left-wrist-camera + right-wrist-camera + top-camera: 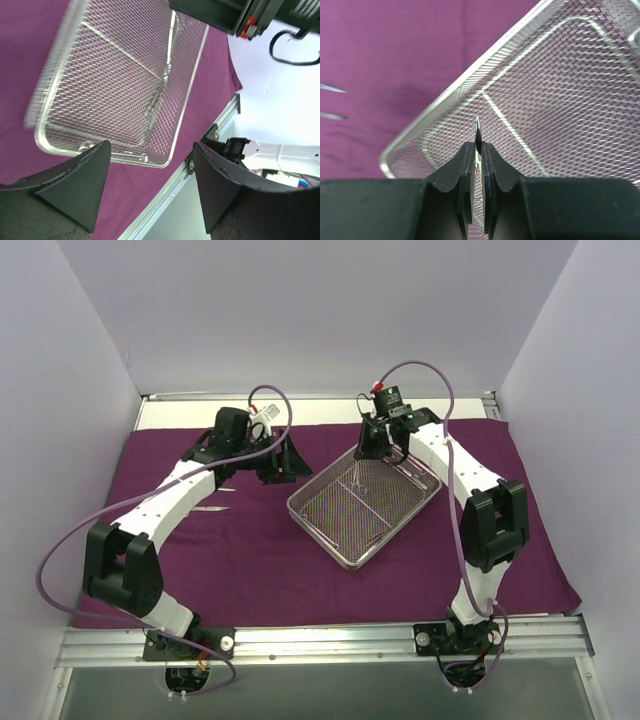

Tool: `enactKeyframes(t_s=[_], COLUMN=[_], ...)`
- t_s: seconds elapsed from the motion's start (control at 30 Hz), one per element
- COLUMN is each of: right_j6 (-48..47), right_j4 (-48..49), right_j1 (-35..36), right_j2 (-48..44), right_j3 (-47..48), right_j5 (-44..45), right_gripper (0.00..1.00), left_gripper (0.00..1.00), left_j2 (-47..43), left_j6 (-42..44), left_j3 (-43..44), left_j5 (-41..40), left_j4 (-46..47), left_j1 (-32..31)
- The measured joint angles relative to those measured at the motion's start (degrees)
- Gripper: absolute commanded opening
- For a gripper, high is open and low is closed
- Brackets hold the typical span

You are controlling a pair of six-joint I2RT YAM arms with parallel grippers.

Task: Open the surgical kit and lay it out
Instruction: Place the medical item in the surgical kit.

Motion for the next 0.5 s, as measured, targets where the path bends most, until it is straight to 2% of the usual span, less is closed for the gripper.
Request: enactKeyframes(t_s=[0.27,0.3,0.5], right_j6=[3.0,3.1,4.0], right_j4=[0.2,0.3,0.4], right_j1=[0.0,0.0,0.0], right_j2=[-3.4,-3.8,-4.7], right_j3=[0.3,0.3,0.3], right_j5=[-4.0,-4.5,-7.6], right_gripper=[0.0,0.0,0.0], left_gripper=[0.68,0.64,0.57], left_j2=[4.3,4.8,8.0], left_j6=[-1.0,-1.1,-2.1], left_j3=[2.1,2.3,4.6], left_j5=[-2.2,-2.4,-3.4], left_j4=[1.1,1.2,1.8], left_j1=[-5.5,-5.9,-8.5])
